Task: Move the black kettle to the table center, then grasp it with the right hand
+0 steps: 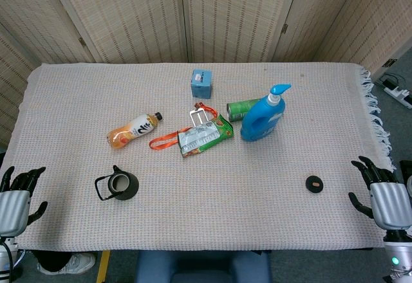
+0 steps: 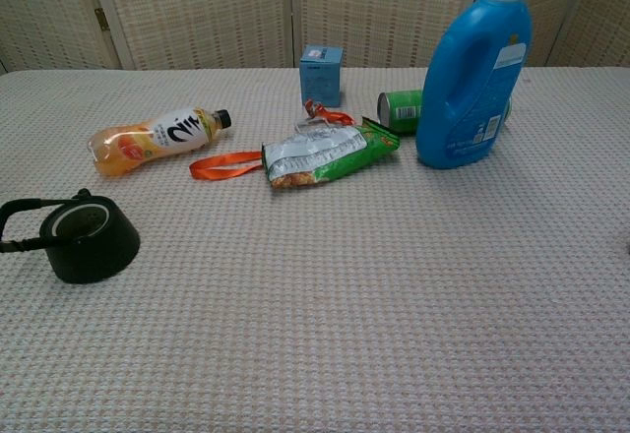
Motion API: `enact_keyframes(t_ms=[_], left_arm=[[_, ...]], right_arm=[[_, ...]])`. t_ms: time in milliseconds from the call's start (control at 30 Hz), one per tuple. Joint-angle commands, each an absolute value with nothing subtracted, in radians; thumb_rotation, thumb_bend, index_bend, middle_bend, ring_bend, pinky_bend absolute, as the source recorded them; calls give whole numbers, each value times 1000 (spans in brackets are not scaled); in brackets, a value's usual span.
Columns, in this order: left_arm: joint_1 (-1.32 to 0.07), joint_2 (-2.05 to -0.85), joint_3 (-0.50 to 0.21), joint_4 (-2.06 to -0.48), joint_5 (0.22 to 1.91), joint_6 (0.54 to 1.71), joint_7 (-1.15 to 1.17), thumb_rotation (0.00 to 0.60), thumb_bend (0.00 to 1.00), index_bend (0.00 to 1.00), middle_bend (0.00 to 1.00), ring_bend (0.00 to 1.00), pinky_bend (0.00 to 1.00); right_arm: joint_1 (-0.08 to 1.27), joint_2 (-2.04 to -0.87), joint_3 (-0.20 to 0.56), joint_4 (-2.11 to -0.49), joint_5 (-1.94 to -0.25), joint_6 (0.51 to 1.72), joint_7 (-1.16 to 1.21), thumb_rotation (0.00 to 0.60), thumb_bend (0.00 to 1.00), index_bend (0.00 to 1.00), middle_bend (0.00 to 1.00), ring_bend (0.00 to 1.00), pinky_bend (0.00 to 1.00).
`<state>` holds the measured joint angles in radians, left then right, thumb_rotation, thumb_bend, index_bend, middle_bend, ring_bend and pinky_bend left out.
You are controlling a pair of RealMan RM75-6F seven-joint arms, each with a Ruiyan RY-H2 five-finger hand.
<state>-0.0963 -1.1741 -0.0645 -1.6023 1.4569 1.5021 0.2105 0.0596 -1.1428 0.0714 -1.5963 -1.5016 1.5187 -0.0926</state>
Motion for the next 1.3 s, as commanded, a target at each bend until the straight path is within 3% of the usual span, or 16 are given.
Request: enact_keyframes(t_ms=[33,633,933,1300], left_arm=[[-97,-1175,-64,-1601,1457,1501,211,600,247,135,166,188,43],[-106,-1175,-59,-1573,1496,1507,184,600,254,147,166,202,59],[-141,-1185,-32,-1528,1537,1445,146,600,259,145,166,205,71],[-190,-1275,2,-1369,1623,1410,62,600,235,71,120,163,66]], right_arm=[[59,-1142,71,-1596,-1502,1520,-91,600,312,188,174,296,269],[43,-1137,69,-1595,-1518,1548,-74,600,311,188,174,297,270],[33,-1131,67,-1601,-1532,1571,-67,600,311,189,175,297,271],[22,-1125,66,-1602,-1548,1593,-57,600,312,188,175,297,271]])
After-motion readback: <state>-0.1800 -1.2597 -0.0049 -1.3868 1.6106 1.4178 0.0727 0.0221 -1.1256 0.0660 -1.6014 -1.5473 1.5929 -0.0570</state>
